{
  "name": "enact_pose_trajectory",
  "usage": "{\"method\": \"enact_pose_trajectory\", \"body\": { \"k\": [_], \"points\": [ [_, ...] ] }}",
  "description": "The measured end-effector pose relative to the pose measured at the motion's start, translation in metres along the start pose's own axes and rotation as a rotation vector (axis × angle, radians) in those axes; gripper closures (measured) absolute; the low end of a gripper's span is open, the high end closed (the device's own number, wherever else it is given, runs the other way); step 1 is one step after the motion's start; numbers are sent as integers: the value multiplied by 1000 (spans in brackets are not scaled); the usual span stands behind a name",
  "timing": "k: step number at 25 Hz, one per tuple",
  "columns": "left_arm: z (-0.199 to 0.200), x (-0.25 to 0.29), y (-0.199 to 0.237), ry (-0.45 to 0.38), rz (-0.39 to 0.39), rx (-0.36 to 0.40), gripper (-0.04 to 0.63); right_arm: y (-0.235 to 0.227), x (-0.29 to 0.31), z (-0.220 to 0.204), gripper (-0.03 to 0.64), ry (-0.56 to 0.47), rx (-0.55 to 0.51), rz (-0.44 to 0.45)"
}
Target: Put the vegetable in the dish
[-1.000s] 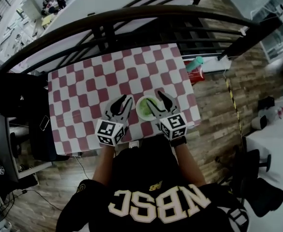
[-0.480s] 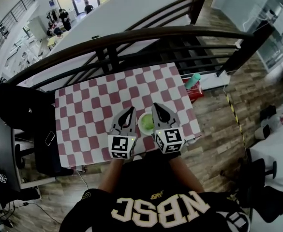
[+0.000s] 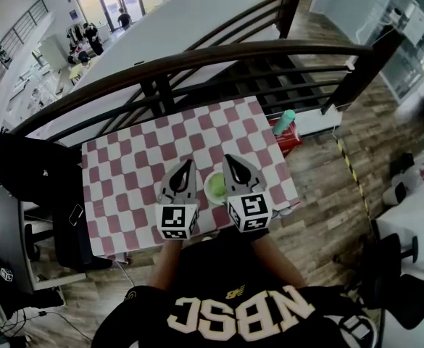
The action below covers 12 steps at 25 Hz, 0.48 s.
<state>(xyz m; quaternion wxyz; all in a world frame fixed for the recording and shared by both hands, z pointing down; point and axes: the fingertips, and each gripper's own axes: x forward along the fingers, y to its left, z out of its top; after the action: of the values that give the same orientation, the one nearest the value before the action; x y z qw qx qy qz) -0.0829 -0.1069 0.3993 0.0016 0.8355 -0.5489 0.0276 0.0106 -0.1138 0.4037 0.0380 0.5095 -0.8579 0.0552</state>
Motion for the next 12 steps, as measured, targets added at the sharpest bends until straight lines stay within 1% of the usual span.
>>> {"method": "enact_pose_trajectory", "body": {
  "k": [3, 7, 12],
  "points": [
    [0, 3, -1, -2, 3, -2, 577, 0, -3, 2, 601, -4, -10, 5],
    [2, 9, -7, -6, -9, 4, 575, -9, -6, 5, 601, -5, 17, -1],
    [0, 16, -15, 0, -26, 8, 575, -17, -7, 9, 601, -5, -22, -23]
  ]
}}
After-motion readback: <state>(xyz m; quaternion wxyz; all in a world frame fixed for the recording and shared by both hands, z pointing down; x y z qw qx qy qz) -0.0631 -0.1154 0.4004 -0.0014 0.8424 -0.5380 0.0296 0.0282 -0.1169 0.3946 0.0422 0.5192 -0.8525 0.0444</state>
